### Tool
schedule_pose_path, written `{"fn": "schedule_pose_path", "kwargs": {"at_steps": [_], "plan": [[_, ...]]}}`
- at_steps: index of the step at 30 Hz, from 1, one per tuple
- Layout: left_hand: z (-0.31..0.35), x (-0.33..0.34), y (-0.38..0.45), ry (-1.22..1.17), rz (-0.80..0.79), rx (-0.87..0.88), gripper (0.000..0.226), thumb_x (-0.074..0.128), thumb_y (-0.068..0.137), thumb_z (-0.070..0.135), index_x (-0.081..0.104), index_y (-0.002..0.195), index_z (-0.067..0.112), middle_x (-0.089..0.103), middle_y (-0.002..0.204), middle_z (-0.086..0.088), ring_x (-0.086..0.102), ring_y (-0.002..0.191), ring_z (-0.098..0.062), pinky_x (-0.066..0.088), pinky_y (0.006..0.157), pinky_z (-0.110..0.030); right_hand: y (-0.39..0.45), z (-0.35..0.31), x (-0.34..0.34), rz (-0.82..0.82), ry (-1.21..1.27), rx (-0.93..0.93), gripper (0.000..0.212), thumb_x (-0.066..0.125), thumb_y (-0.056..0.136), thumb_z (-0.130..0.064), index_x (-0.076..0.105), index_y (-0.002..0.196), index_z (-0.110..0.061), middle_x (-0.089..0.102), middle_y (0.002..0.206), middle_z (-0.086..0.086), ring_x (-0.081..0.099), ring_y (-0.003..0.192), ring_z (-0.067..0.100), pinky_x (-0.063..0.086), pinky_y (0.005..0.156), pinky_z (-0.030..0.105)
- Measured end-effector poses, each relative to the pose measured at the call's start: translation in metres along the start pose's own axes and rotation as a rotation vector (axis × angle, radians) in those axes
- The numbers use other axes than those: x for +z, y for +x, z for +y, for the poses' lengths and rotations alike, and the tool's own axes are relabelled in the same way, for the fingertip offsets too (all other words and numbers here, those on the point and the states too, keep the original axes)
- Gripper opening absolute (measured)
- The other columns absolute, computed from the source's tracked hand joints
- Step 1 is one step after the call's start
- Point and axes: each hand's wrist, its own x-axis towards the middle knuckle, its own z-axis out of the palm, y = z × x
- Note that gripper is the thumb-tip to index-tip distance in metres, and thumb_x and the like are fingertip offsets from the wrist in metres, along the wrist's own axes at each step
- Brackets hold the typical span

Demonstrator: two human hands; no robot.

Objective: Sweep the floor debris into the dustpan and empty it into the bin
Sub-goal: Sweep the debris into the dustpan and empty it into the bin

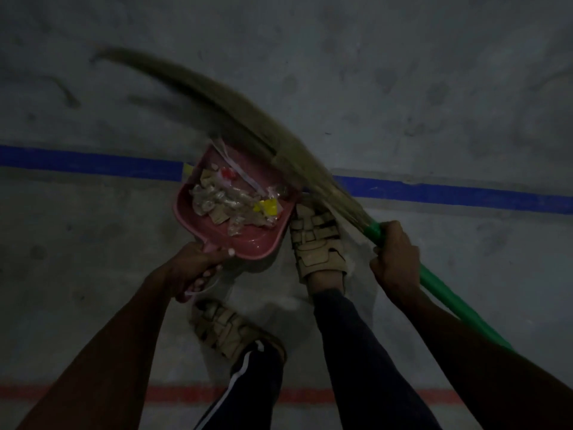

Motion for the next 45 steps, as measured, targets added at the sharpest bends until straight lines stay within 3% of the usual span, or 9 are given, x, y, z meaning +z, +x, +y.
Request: {"fn": "schedule_pose_path", "kwargs": {"at_steps": [8,13,18,22,29,35,40,42,45], "plan": [[0.031,0.005,0.003,0.091,-0.012,0.017,0.045,0.069,0.095,0.031,0.05,0.064,0.006,0.036,0.043,-0.003,0.03,0.028,-0.012,0.024,0.034,-0.015,-0.017,0.003,0.004,-0.083,0.003,0.118,0.038,0.061,0.077,-0.005,0.031,0.096,-0.019,0.04,0.092,0.002,0.049,0.083,0.032,0.034,0.066,0.038],[0.031,0.004,0.004,0.083,-0.02,-0.003,0.042,0.07,0.094,0.032,0.052,0.068,0.005,0.037,0.044,-0.003,0.03,0.029,-0.011,0.023,0.036,-0.017,-0.021,-0.009,-0.001,-0.142,-0.076,0.072,0.041,0.065,0.076,-0.008,0.038,0.106,-0.016,0.051,0.1,0.007,0.053,0.088,0.032,0.042,0.074,0.043],[0.027,0.003,0.007,0.064,-0.025,-0.008,0.041,0.071,0.093,0.033,0.054,0.069,0.005,0.039,0.045,-0.002,0.032,0.031,-0.011,0.025,0.036,-0.016,-0.016,-0.014,-0.017,-0.094,-0.103,-0.083,0.034,0.065,0.075,-0.009,0.045,0.101,-0.018,0.055,0.097,0.006,0.055,0.087,0.033,0.045,0.075,0.046],[0.02,0.003,0.012,0.019,-0.049,-0.015,0.041,0.074,0.091,0.035,0.055,0.07,0.004,0.039,0.046,-0.004,0.033,0.032,-0.013,0.027,0.037,-0.018,-0.012,-0.015,-0.023,-0.037,-0.099,-0.149,0.036,0.066,0.07,-0.002,0.049,0.097,-0.018,0.055,0.09,0.003,0.053,0.084,0.032,0.035,0.07,0.039],[0.002,0.003,0.016,0.015,-0.035,-0.011,0.043,0.077,0.087,0.04,0.056,0.07,0.007,0.04,0.048,-0.004,0.032,0.035,-0.015,0.026,0.04,-0.018,-0.006,-0.014,-0.018,0.061,-0.01,0.017,0.034,0.063,0.075,-0.003,0.044,0.099,-0.017,0.047,0.091,0.0,0.047,0.081,0.026,0.032,0.068,0.037],[-0.015,0.004,0.01,0.022,-0.065,-0.022,0.042,0.077,0.088,0.038,0.057,0.072,0.004,0.04,0.047,-0.004,0.032,0.035,-0.014,0.026,0.041,-0.017,-0.013,-0.015,-0.005,-0.112,0.151,0.021,0.024,0.054,0.073,-0.025,0.041,0.092,-0.017,0.049,0.083,0.005,0.049,0.073,0.026,0.033,0.061,0.032],[-0.038,0.002,0.006,-0.059,-0.12,-0.008,0.044,0.079,0.086,0.035,0.056,0.071,0.001,0.037,0.049,-0.008,0.032,0.038,-0.014,0.026,0.045,-0.021,-0.027,-0.013,0.007,-0.239,0.097,-0.078,0.028,0.061,0.079,-0.031,0.051,0.103,-0.022,0.063,0.099,0.006,0.061,0.088,0.032,0.046,0.068,0.036],[-0.044,0.004,0.002,-0.109,-0.12,-0.003,0.044,0.079,0.086,0.035,0.056,0.071,0.001,0.037,0.05,-0.007,0.031,0.037,-0.013,0.025,0.045,-0.019,-0.03,-0.015,0.005,-0.232,0.131,-0.106,0.038,0.055,0.073,-0.03,0.054,0.108,-0.017,0.065,0.103,0.01,0.061,0.089,0.032,0.045,0.068,0.035],[-0.047,0.01,-0.008,-0.119,-0.079,-0.001,0.043,0.077,0.088,0.033,0.055,0.069,0.001,0.037,0.048,-0.007,0.031,0.036,-0.013,0.024,0.042,-0.018,-0.032,-0.019,0.001,-0.193,0.197,-0.079,0.027,0.061,0.074,-0.021,0.049,0.099,-0.02,0.063,0.093,0.006,0.056,0.078,0.025,0.036,0.063,0.03]]}}
